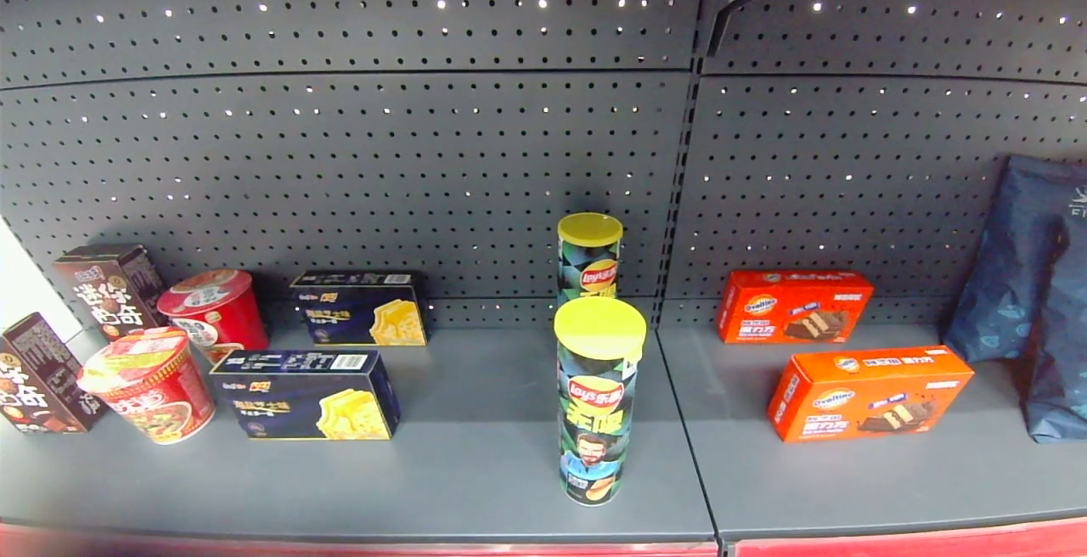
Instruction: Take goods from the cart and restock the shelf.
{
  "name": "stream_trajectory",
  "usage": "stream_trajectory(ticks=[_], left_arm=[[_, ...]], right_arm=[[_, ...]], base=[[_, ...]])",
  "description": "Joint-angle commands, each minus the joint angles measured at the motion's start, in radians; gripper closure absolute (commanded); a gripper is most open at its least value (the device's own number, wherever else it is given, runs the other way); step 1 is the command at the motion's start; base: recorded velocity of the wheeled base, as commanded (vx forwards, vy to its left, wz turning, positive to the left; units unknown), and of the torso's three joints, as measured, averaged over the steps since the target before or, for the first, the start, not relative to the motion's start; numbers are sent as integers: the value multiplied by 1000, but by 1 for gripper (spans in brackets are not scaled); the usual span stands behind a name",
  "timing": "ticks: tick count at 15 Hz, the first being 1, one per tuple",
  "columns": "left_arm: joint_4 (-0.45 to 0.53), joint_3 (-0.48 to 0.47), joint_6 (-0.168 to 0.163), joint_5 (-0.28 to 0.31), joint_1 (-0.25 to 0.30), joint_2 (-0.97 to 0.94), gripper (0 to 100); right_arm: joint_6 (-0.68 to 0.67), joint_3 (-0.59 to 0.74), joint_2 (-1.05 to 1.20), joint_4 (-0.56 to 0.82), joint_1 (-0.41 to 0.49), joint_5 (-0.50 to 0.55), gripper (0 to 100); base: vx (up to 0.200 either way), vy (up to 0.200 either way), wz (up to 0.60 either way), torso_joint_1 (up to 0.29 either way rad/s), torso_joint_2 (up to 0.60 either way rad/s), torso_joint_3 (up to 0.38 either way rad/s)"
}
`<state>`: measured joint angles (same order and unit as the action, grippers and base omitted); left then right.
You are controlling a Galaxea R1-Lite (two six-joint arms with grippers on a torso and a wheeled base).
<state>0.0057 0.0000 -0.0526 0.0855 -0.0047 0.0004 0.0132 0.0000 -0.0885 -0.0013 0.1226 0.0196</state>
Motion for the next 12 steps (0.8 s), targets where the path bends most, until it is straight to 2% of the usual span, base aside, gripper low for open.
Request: stream_trajectory(ticks=[1,3,4,6,12], left_arm=[[0,0,0,-1,0,0,0],[0,0,-6,-10,0,0,0],[-3,0,-7,-9,0,0,0],[-1,0,14,-13,2,0,0],[0,0,13,-13,2,0,0]], right_arm=[[1,0,-4,0,0,0,0],[1,0,-4,0,0,0,0],[1,0,-4,-2,0,0,0],[1,0,-4,0,0,0,0],[1,0,-4,0,0,0,0]], base=[[0,0,0,0,0,0],[0,0,0,0,0,0],[0,-200,0,2,-2,2],[0,0,0,0,0,0],[0,0,0,0,0,0]])
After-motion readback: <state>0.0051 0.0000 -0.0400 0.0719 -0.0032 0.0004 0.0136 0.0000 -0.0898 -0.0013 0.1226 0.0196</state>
